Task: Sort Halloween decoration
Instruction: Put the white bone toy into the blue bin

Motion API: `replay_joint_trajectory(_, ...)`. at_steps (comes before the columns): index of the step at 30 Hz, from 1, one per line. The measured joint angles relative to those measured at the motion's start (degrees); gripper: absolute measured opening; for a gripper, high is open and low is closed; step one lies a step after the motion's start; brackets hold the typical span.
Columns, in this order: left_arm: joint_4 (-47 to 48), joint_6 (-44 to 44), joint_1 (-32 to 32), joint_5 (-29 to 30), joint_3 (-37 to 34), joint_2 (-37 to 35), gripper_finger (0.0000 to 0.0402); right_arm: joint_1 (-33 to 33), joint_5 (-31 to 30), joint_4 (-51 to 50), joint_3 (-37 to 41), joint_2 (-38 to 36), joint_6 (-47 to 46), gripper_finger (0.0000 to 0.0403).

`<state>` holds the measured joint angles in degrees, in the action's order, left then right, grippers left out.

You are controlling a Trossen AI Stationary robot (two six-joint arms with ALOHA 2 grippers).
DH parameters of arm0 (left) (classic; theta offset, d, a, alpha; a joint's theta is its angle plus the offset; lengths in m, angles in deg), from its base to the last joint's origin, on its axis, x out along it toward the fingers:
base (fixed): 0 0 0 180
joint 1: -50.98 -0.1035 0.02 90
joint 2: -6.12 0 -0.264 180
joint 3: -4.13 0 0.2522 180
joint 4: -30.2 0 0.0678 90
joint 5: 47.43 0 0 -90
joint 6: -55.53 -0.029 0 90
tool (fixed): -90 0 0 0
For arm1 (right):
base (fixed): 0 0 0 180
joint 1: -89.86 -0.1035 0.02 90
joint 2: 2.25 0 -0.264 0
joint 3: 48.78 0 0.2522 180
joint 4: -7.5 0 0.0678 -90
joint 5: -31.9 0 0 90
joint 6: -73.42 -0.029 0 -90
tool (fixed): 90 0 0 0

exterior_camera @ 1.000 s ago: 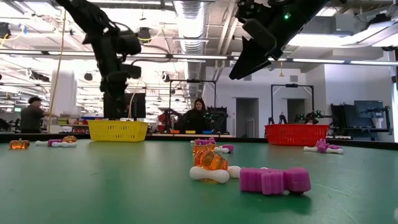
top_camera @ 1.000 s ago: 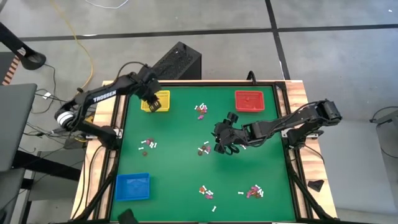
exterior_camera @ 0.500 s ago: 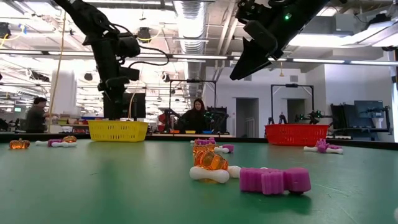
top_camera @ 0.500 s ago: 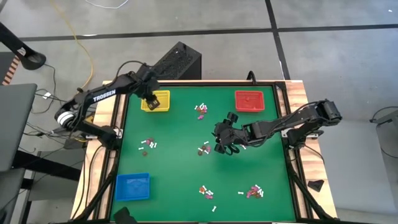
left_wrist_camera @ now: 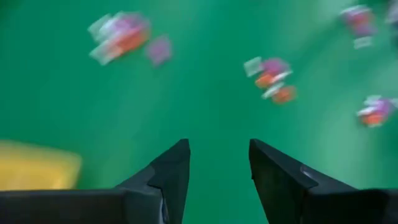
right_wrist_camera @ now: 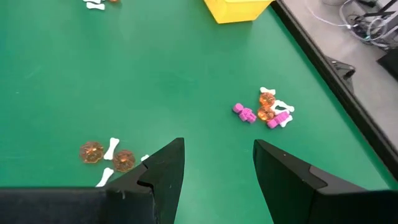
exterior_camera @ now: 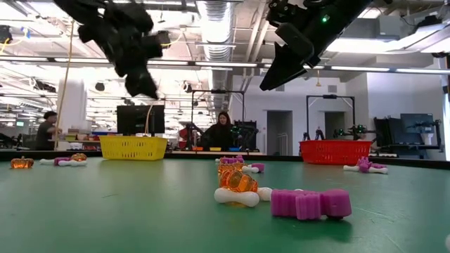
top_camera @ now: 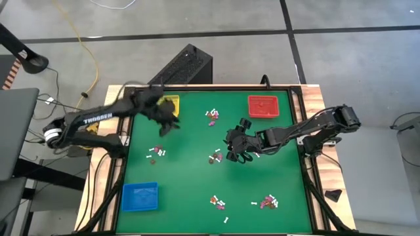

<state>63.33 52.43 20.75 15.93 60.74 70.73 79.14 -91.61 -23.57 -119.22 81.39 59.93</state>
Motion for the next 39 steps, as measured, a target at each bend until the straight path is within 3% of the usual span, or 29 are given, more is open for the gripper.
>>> replay_joint_trajectory(3, -18.6, 5.3, 11.5, 3.4, -7.4, -1.3, 0.0140, 0.0, 0.5, 0.1, 0.0, 0.0, 0.0, 0.0221)
replay_joint_trajectory(6, -33.3, 4.5, 21.6, 6.9, -12.3, -1.3, 0.0134, 0.0, 0.5, 0.4, 0.0, 0.0, 0.0, 0.0221)
replay_joint_trajectory(10, -34.8, -3.2, 30.4, 13.2, -14.2, -1.0, 0.0131, 0.0, 2.5, 2.6, 0.0, 0.0, 0.0, 0.0221)
replay_joint_trajectory(12, -33.6, -6.2, 32.7, 17.0, -14.2, -0.9, 0.0130, 0.4, 9.0, 5.6, 0.0, 0.1, 1.3, 0.0221)
replay_joint_trajectory(15, -32.7, -9.1, 34.1, 22.0, -14.2, -0.7, 0.0130, 0.7, 21.5, 12.3, -0.1, 1.7, 5.9, 0.0221)
replay_joint_trajectory(17, -32.7, -9.3, 34.0, 23.0, -14.2, -0.9, 0.0130, 0.5, 25.4, 14.6, 0.0, 3.1, 9.0, 0.0221)
replay_joint_trajectory(23, -31.3, -9.7, 33.5, 23.2, -14.1, -0.9, 0.0130, 0.5, 25.8, 18.5, -0.1, 8.3, 8.8, 0.0221)
replay_joint_trajectory(33, -30.3, -8.1, 33.5, 23.6, -14.1, -0.9, 0.0130, 4.7, 25.7, 17.1, 0.0, 14.8, 14.0, 0.0221)
replay_joint_trajectory(39, -30.3, -7.7, 33.5, 23.7, -14.1, -0.9, 0.0130, 7.9, 25.9, 12.2, 0.0, 15.1, 14.0, 0.0221)
